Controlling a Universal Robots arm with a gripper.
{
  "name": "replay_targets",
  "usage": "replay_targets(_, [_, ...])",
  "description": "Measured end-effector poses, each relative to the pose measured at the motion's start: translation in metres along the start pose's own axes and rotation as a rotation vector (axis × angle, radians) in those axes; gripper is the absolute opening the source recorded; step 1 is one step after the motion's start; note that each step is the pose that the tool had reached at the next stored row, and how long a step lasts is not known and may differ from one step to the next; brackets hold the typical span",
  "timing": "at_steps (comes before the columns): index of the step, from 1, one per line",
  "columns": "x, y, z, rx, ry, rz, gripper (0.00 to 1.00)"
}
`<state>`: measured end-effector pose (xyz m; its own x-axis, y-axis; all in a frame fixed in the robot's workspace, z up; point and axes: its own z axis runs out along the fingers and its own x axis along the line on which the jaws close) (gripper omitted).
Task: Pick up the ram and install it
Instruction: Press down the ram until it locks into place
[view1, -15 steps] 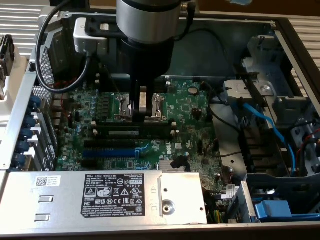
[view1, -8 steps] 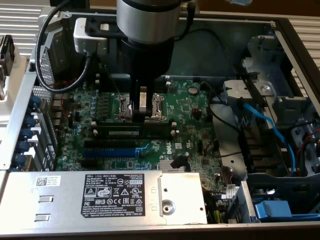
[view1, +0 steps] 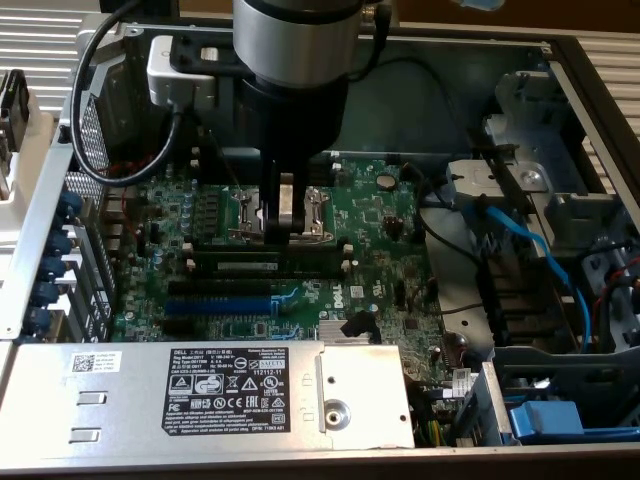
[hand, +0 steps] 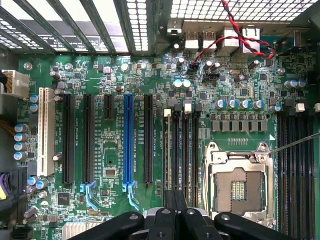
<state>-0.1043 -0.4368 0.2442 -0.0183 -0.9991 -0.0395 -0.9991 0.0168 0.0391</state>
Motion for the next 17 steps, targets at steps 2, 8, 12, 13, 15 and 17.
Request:
replay_targets(2, [0.0000,0.0000,0.0000,0.0001,0.0000,0.002,0.10])
replay_targets(8, [0.0000,0.0000,0.0000,0.0034,-0.0034,0.089,0.10])
replay_targets(12, [0.0000,0.0000,0.0000,0.0045,-0.0071,0.189,0.10])
replay_targets(13, [0.0000,0.0001,0.0000,0.0039,-0.0079,0.211,0.10])
replay_targets(15, [0.0000,0.0000,0.0000,0.0030,-0.0086,0.232,0.10])
replay_targets(17, [0.0000,0.0000,0.0000,0.0011,-0.0095,0.264,0.10])
